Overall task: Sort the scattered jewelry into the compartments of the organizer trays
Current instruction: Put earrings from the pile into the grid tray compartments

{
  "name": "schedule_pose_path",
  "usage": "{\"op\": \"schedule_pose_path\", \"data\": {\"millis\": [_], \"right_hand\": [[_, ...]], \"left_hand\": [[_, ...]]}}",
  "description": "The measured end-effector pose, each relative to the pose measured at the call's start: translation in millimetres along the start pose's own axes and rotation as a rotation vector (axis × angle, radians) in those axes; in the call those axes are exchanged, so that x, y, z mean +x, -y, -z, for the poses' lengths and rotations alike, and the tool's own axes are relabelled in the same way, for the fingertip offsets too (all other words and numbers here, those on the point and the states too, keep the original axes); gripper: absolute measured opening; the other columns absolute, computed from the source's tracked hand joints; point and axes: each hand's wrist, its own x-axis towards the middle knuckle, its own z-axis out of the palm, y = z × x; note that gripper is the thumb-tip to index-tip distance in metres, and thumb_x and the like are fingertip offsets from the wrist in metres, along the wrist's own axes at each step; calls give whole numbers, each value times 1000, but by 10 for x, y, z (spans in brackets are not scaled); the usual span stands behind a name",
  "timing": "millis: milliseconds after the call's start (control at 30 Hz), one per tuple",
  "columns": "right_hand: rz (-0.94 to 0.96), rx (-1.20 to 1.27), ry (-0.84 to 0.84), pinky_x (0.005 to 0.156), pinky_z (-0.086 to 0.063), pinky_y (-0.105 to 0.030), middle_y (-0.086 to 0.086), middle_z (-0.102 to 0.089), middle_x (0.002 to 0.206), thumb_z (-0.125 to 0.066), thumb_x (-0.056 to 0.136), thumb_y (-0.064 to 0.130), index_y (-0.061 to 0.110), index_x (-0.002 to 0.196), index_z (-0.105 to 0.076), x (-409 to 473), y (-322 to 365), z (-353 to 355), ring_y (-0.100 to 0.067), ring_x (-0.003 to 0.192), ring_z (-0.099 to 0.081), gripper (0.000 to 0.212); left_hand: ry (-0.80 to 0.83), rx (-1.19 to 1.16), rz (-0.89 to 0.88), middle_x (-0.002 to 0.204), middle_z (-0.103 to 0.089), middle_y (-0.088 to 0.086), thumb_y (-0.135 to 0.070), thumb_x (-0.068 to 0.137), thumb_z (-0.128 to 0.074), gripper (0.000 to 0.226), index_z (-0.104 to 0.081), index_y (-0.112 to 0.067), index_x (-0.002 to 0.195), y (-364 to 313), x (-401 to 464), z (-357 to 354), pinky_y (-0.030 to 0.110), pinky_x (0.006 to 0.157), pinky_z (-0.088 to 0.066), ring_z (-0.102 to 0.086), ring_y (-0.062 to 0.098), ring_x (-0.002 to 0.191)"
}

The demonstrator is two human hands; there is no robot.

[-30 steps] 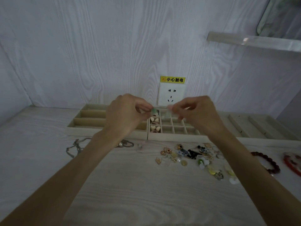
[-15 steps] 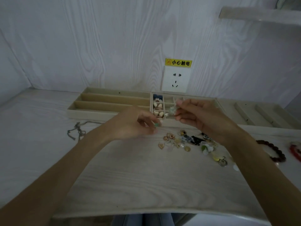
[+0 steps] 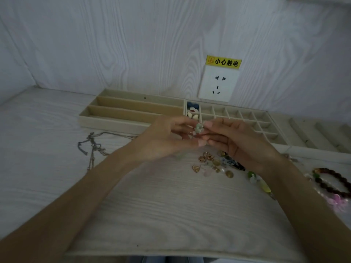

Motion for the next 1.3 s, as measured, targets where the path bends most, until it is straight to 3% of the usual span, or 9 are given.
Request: {"op": "schedule_pose_path", "data": {"millis": [100,167,367,467,733,833,967,1100,1300], "right_hand": [[19,29,-21,60,-53,-12,-7,-73,79,-67,69,15,6,90,-66,-16,16,43,-9,70,-70,24],[26,42,-24,59,-54,-13,-7,-73,79,-66,70,13,7,92,-66,-20,22,66,-10,69,-70,23],[16,7,39,69,-54,-15,-9,-70,93,-57,83,10,10,107,-70,-16,14,115,-9,75,-68,27],[-6,-15,73,73,-55,-16,-12,-70,106,-58,79,10,6,107,-68,-22,25,113,-12,83,-68,31],[-36,-143,144,87,-52,-21,-4,-70,111,-69,68,13,9,111,-66,-64,46,109,-15,105,-65,43],[47,-332,54,88,-52,-24,5,-71,106,-77,60,26,18,103,-71,-72,26,77,-9,101,-66,44],[209,-380,-78,74,-52,-13,7,-74,91,-73,72,15,15,93,-73,-71,13,39,-7,86,-70,21],[288,-370,-127,67,-54,-16,4,-74,82,-71,72,14,17,88,-72,-69,5,25,-11,72,-71,16],[334,-347,-136,70,-56,-19,-1,-74,81,-72,73,11,17,86,-70,-62,11,22,-14,76,-71,15]], "left_hand": [[14,-48,64,89,-72,-15,-22,75,-76,37,-67,-22,111,5,2,12,1,66,-42,-64,-9,85],[13,-77,72,85,-73,-16,-19,77,-75,27,-70,-22,103,10,0,16,0,66,-41,-65,-9,82],[22,-32,77,86,-73,-16,-20,76,-75,18,-72,-27,92,47,-1,39,3,67,-43,-65,-7,84],[29,-44,65,86,-73,-15,-15,77,-73,17,-72,-25,92,36,-17,26,3,66,-43,-65,-7,83],[47,-62,77,90,-74,-14,-22,81,-68,15,-72,-28,94,8,-21,20,4,74,-44,-66,-4,88],[20,-83,89,88,-74,-15,-23,80,-69,15,-72,-30,92,15,-27,29,3,76,-44,-67,-4,88],[38,-79,106,88,-74,-12,-20,84,-66,18,-72,-24,100,9,-31,25,4,71,-45,-66,-5,81],[14,-130,119,86,-75,-7,-16,84,-65,16,-72,-17,98,-6,-22,25,4,66,-44,-66,-3,72],[-32,-179,111,81,-75,-5,-17,87,-62,12,-70,-16,95,-16,-21,17,3,61,-43,-66,-3,67]]}}
